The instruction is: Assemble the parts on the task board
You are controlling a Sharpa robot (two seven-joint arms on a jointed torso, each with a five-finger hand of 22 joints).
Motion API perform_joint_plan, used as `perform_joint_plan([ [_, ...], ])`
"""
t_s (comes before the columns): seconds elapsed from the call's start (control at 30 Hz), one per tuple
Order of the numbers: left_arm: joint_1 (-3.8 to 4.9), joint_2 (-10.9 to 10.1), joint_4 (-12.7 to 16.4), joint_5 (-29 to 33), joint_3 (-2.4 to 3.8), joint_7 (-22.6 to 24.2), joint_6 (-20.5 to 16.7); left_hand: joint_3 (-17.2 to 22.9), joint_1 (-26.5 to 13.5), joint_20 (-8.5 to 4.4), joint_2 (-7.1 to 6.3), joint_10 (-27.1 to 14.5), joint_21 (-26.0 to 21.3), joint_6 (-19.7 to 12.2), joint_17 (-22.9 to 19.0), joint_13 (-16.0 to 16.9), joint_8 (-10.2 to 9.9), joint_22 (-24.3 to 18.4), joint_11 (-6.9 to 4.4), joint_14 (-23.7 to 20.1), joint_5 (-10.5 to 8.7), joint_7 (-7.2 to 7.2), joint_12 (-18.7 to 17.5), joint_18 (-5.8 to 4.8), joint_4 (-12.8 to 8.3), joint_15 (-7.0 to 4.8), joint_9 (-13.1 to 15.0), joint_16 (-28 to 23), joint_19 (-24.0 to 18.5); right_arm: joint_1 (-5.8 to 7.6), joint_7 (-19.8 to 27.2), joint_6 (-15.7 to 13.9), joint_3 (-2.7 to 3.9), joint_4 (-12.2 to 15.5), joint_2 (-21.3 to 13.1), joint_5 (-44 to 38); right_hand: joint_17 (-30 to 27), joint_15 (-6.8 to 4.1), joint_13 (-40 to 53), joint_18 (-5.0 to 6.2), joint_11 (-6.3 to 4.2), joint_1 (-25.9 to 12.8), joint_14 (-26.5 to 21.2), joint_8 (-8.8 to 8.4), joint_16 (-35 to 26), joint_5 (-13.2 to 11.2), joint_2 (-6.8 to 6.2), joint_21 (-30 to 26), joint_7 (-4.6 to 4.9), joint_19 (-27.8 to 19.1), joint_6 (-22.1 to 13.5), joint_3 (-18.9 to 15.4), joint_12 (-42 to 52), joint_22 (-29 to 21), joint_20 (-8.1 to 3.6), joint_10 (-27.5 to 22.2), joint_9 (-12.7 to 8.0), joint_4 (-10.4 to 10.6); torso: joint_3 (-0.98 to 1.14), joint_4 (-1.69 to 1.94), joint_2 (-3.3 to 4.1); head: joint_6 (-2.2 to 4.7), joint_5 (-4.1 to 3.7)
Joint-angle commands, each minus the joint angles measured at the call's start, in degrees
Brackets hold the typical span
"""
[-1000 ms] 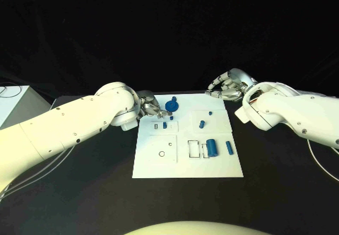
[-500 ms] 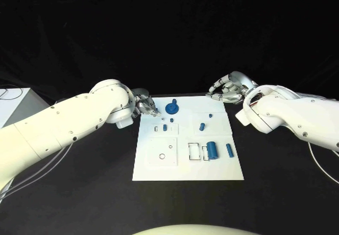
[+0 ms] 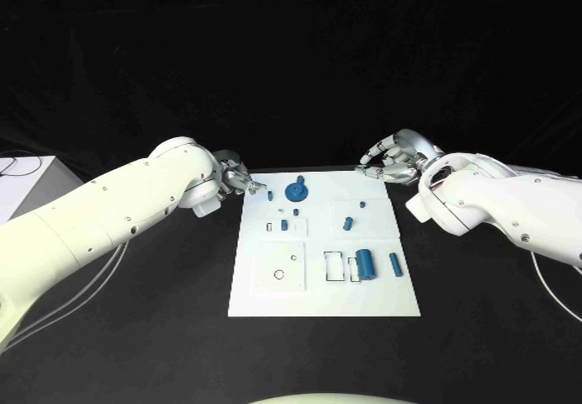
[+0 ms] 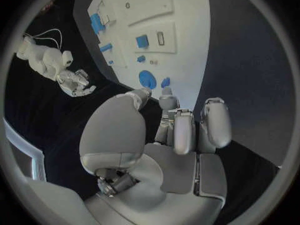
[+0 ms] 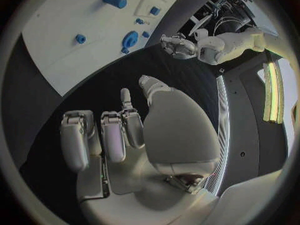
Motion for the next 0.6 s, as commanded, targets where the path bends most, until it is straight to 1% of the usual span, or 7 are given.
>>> perform_joint_plan([
  [0.03,0.42,0.79,-2.27,3.11,0.21,1.42,-0.93,-0.48,0.00,0.52,-0.21,-2.54,-1.42,-1.69,5.61,-3.16,-1.71,-2.09,0.74,2.49,-0.12,0.91,-2.53,0.91,-0.11,0.78,-0.94,-1.12,-1.47,-0.03,0.48,-0.13,0.01,0.08,-0.10,-0.12,7.72,-0.29,6.22,0.59,-0.18,-0.22,4.17,0.20,-0.25,0.07,0.15,-0.06,0.02,4.11,-0.54,0.40,-0.23,12.90,-0.22,-0.36,0.05,-0.01,0.03,-0.02,0.15,0.22,0.00],
  [0.1,0.65,1.33,-3.67,3.61,0.28,1.59,-0.38,-0.56,0.26,0.79,-0.26,-3.45,-1.88,-2.31,5.02,-4.29,-2.46,-2.74,1.10,2.21,-0.12,1.30,-3.39,1.04,-0.15,1.09,-1.48,-1.57,-1.90,-0.03,0.48,-0.17,0.01,0.14,-0.19,-0.10,7.72,-0.29,6.22,0.59,-0.18,-0.22,4.17,0.20,-0.25,0.07,0.15,-0.06,0.02,4.11,-0.54,0.40,-0.23,12.90,-0.22,-0.36,0.05,-0.01,0.05,-0.02,0.33,0.47,-0.01],
  [0.2,0.90,2.16,-5.44,4.15,0.33,1.77,0.34,-0.67,0.33,0.96,-0.30,-4.05,-1.87,-2.40,5.15,-5.09,-2.76,-2.60,1.27,2.25,-0.12,1.47,-3.97,1.01,-0.11,1.25,-1.77,-1.47,-1.78,-0.02,0.50,-0.22,0.02,0.26,-0.27,-0.11,7.65,-0.29,6.23,0.61,-0.18,-0.13,4.16,0.22,-0.29,0.14,0.19,-0.14,0.03,4.08,-0.57,0.54,-0.21,12.86,-0.24,-0.33,0.11,-0.04,0.06,-0.02,0.48,0.50,0.02],
  [0.3,1.06,3.09,-6.91,4.59,0.36,1.89,0.82,-0.76,0.21,1.03,-0.26,-4.07,-1.62,-2.39,5.52,-5.03,-2.87,-2.12,1.33,2.39,-0.13,1.54,-3.94,0.90,-0.01,1.31,-1.89,-1.20,-1.44,-0.02,0.50,-0.28,0.03,0.37,-0.31,-0.17,7.65,-0.29,6.23,0.61,-0.18,-0.13,4.16,0.22,-0.29,0.14,0.19,-0.14,0.03,4.08,-0.57,0.54,-0.21,12.86,-0.24,-0.33,0.11,-0.04,0.06,-0.03,0.69,0.60,0.03],
  [0.4,1.14,4.03,-7.78,4.79,0.36,1.93,1.16,-0.86,-0.04,1.13,-0.03,-3.78,-1.11,-2.25,6.34,-4.49,-3.01,-1.19,1.40,2.74,-0.13,1.59,-3.53,0.71,0.11,1.38,-2.09,-0.58,-0.76,-0.02,0.49,-0.33,0.03,0.38,-0.27,-0.24,7.65,-0.29,6.23,0.61,-0.18,-0.13,4.16,0.22,-0.29,0.14,0.19,-0.14,0.03,4.08,-0.57,0.54,-0.21,12.86,-0.24,-0.33,0.11,-0.04,0.04,-0.12,1.04,0.97,0.03],
  [0.53,1.18,5.51,-9.22,4.81,0.32,1.92,1.42,-1.13,-0.52,1.24,0.13,-3.48,-0.81,-2.08,6.77,-3.99,-3.18,-0.67,1.44,2.95,-0.14,1.62,-3.11,0.60,0.17,1.44,-2.34,-0.21,-0.35,-0.02,0.50,-0.38,0.04,0.40,-0.20,-0.30,7.62,-0.30,6.18,0.62,-0.18,-0.10,4.15,0.23,-0.31,0.18,0.18,-0.18,0.03,4.07,-0.59,0.59,-0.26,12.85,-0.24,-0.37,0.14,-0.05,0.09,-0.19,1.36,1.12,0.19],
  [0.6,1.18,6.52,-10.28,4.67,0.29,1.91,1.40,-1.19,-0.62,1.26,0.20,-3.35,-0.71,-2.02,6.93,-3.79,-3.21,-0.51,1.44,3.02,-0.13,1.62,-2.94,0.57,0.16,1.45,-2.40,-0.09,-0.22,-0.02,0.51,-0.45,0.05,0.45,-0.22,-0.34,7.62,-0.30,6.18,0.62,-0.18,-0.10,4.15,0.23,-0.31,0.18,0.18,-0.18,0.03,4.07,-0.59,0.59,-0.26,12.85,-0.24,-0.37,0.14,-0.05,0.05,-0.14,1.49,1.16,0.23],
])
